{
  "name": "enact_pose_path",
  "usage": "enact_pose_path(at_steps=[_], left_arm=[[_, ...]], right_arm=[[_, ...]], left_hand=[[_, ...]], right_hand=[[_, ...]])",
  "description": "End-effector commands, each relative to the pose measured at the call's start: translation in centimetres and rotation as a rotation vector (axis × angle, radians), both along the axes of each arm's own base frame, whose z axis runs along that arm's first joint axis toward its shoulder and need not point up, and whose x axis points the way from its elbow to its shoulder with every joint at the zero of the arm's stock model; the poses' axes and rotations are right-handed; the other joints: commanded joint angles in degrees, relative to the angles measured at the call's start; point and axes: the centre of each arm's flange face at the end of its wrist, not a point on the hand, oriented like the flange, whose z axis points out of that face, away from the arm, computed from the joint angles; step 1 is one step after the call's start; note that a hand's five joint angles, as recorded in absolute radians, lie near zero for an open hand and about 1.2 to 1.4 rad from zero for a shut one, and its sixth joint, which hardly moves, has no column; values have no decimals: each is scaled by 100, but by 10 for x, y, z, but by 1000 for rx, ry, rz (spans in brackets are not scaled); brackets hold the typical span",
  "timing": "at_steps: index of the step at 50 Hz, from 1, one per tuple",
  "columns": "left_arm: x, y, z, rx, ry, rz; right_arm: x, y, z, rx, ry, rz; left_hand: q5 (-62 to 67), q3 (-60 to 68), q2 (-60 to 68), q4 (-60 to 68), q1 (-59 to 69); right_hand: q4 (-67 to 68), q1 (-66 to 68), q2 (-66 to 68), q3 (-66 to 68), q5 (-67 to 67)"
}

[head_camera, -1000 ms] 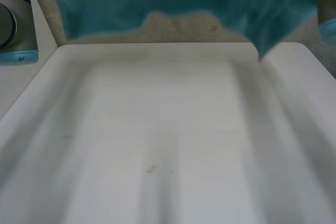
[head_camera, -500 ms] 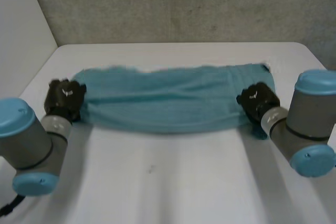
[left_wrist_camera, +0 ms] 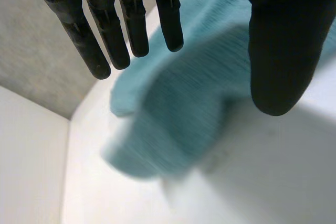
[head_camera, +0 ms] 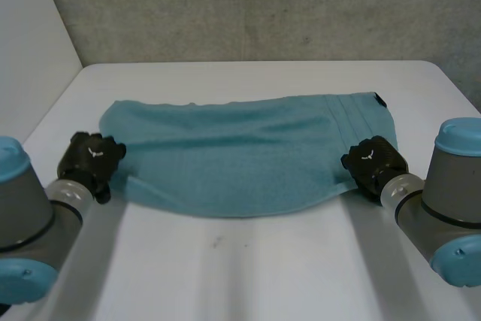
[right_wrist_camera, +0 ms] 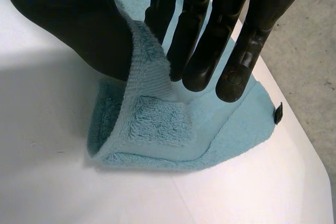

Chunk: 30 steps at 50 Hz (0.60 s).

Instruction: Fold the laundry

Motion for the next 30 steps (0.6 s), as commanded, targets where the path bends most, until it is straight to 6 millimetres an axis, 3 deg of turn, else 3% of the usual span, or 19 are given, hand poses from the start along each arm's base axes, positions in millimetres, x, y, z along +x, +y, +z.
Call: enact_pose_path(at_steps=[1, 10, 21, 26, 30], left_arm=[[20, -27, 25, -64, 11, -94], [43, -46, 37, 68, 51, -120], [45, -30, 24, 214, 69, -104], [45, -10, 13, 261, 77, -101], [46, -7, 8, 268, 80, -95]], right_arm=[[0, 0, -2, 4, 2, 1], [-1, 2, -7, 19, 6, 1], [-1, 3, -11, 32, 11, 2], [-1, 2, -11, 32, 11, 0], [-1, 2, -11, 32, 11, 0]], left_hand=[[226, 110, 136, 184, 117], [243, 127, 153, 201, 134], [377, 262, 287, 335, 268], [1399, 1283, 1309, 1357, 1290], [1504, 1389, 1414, 1462, 1396]], right_hand=[[1160, 2435, 1254, 1214, 1232], [1160, 2435, 1254, 1214, 1232], [1160, 2435, 1254, 1214, 1232], [1160, 2435, 1254, 1214, 1232], [1160, 2435, 1254, 1214, 1232]])
